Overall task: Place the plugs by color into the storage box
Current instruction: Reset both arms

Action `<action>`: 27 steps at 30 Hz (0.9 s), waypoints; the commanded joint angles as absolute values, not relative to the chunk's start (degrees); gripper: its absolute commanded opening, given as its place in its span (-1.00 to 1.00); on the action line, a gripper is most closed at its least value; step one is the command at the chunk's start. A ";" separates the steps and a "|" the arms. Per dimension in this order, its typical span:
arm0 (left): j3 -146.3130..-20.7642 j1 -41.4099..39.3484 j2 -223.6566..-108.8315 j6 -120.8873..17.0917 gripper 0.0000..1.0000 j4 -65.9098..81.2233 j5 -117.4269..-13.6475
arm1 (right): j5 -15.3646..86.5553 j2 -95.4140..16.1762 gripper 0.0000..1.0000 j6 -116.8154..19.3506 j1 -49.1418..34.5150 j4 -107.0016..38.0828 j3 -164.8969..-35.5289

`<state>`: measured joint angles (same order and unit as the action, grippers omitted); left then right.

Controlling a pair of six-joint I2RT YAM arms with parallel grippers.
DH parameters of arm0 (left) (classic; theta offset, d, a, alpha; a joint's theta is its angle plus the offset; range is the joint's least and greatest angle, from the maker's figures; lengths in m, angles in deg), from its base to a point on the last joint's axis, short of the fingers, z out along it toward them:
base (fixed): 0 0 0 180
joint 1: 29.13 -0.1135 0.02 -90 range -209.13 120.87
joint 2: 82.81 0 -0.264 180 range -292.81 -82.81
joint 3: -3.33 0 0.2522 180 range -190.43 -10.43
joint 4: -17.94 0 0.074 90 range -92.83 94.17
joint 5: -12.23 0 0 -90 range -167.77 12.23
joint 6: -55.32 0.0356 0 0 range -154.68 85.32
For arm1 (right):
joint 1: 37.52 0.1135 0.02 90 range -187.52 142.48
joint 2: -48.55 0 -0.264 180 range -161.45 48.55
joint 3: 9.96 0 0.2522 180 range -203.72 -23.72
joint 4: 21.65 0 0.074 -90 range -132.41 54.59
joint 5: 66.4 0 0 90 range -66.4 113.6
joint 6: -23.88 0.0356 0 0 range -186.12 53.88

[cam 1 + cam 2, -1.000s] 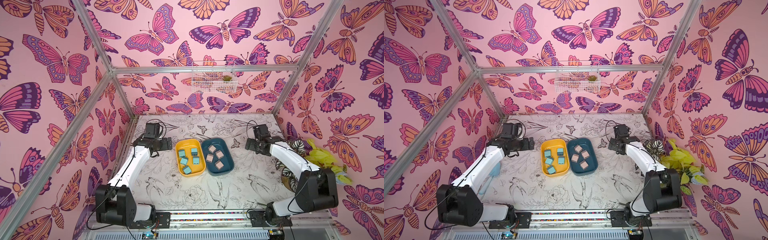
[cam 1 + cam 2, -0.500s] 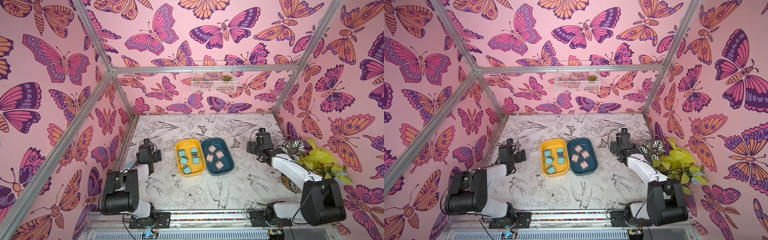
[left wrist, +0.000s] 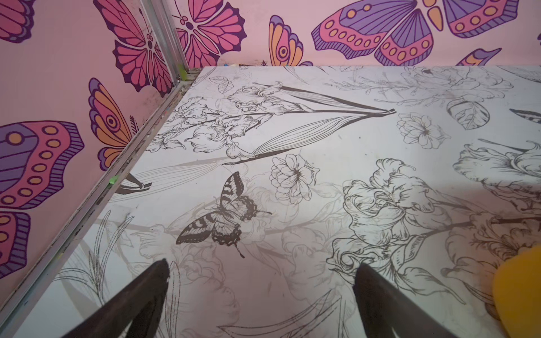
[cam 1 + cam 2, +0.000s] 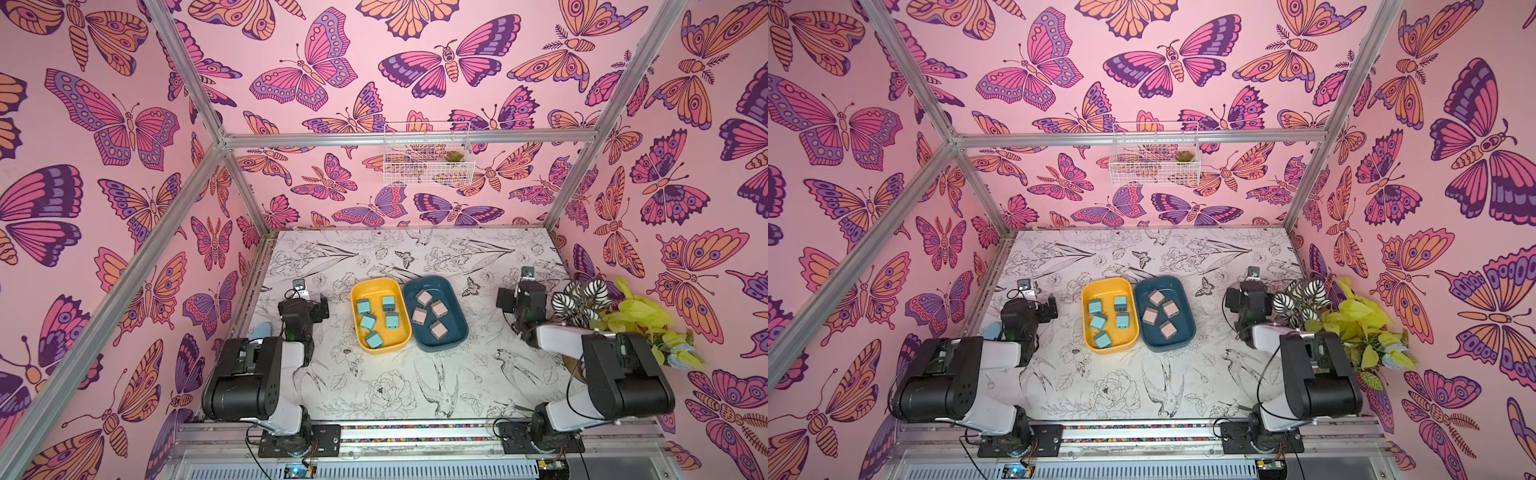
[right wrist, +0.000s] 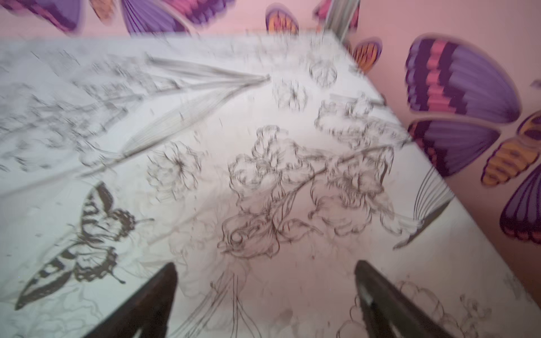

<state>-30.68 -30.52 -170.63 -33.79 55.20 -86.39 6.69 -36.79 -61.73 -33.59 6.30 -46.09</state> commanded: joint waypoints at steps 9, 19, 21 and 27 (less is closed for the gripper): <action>-31.19 -29.83 -171.06 -33.35 1.00 56.31 -86.51 | 8.23 -37.34 0.98 -62.77 -34.04 13.21 -45.47; -31.26 -29.92 -171.11 -33.35 1.00 56.10 -86.51 | 8.33 -37.54 0.98 -62.78 -34.09 13.30 -45.47; -31.26 -29.93 -171.07 -33.35 0.98 56.17 -86.51 | 8.30 -37.51 0.98 -62.78 -34.11 13.36 -45.54; -31.18 -29.92 -171.07 -32.66 0.98 56.20 -75.56 | 8.39 -37.58 0.98 -62.69 -34.09 13.03 -45.73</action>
